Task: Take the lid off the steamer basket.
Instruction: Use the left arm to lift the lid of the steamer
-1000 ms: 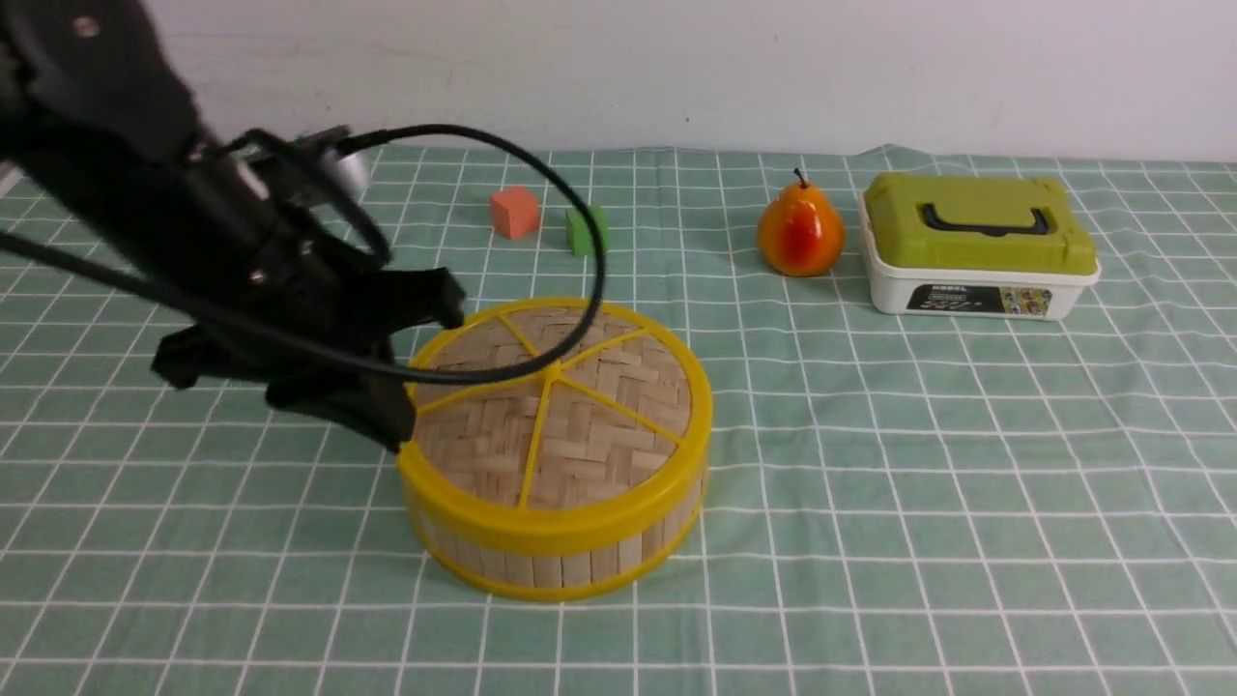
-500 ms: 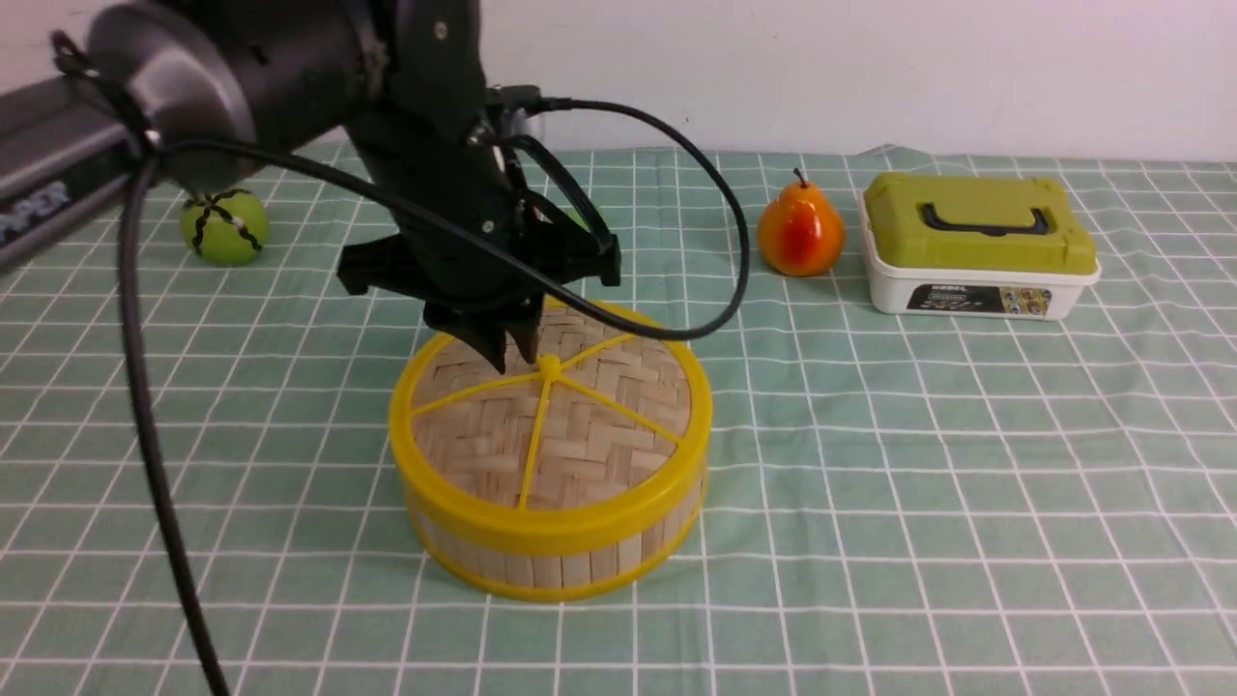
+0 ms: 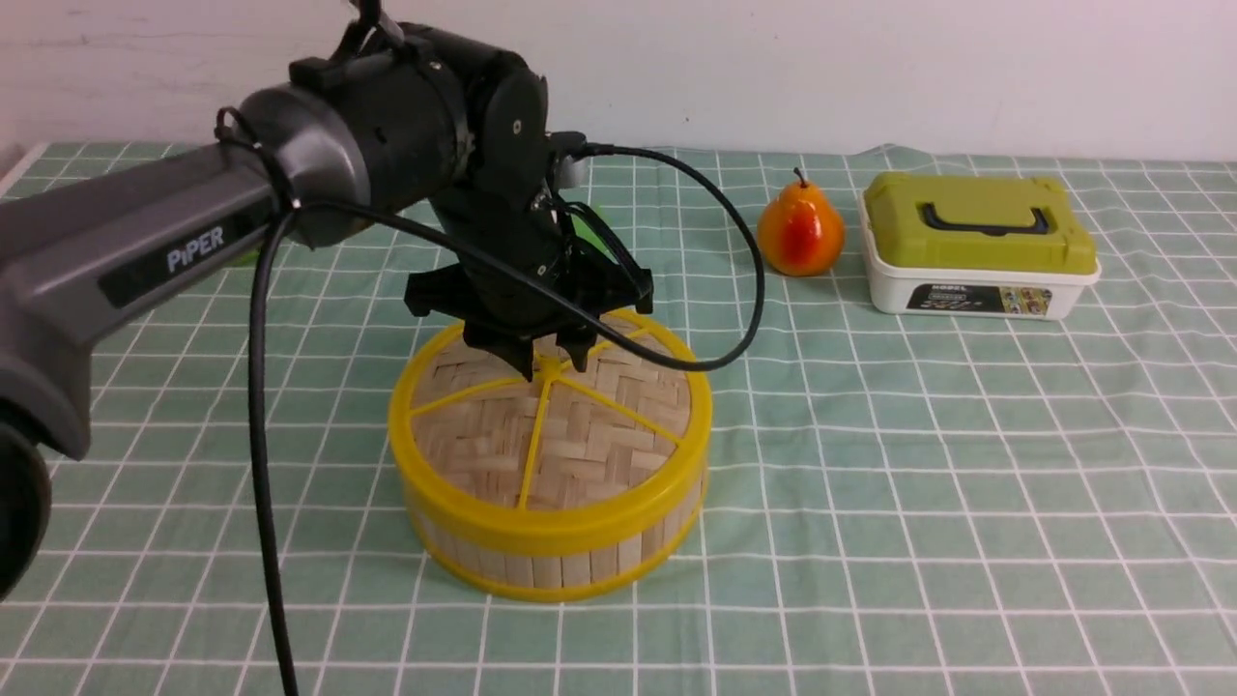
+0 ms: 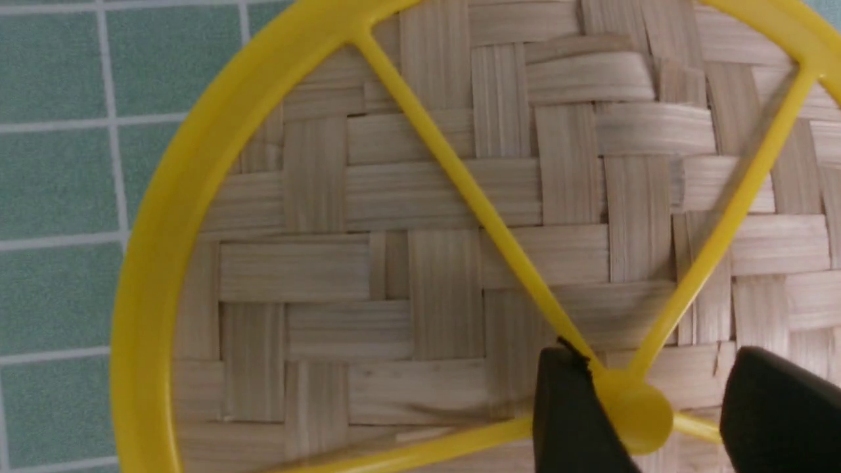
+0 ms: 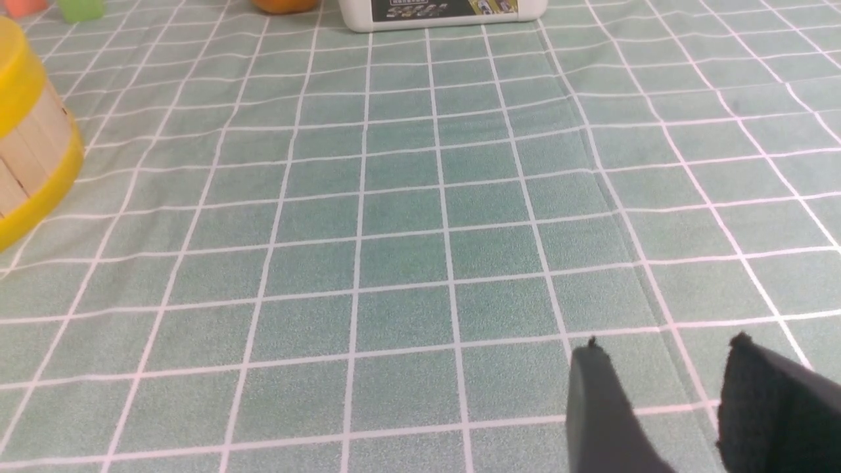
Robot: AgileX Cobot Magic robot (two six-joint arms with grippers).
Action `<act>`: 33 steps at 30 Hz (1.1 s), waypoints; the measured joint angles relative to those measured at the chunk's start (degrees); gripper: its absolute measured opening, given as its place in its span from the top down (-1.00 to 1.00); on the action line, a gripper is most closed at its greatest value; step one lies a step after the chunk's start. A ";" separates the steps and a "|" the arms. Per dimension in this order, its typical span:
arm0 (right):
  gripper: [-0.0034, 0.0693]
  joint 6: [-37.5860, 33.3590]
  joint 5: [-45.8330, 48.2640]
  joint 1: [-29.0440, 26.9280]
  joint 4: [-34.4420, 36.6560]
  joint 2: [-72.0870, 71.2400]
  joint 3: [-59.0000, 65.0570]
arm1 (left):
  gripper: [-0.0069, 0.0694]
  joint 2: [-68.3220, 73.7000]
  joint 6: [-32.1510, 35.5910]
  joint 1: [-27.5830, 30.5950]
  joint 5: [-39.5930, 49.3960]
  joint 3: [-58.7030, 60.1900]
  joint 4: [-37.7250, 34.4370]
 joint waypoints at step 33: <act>0.24 0.00 0.00 0.00 0.00 0.00 0.00 | 0.52 1.95 0.42 0.00 0.83 -1.14 1.93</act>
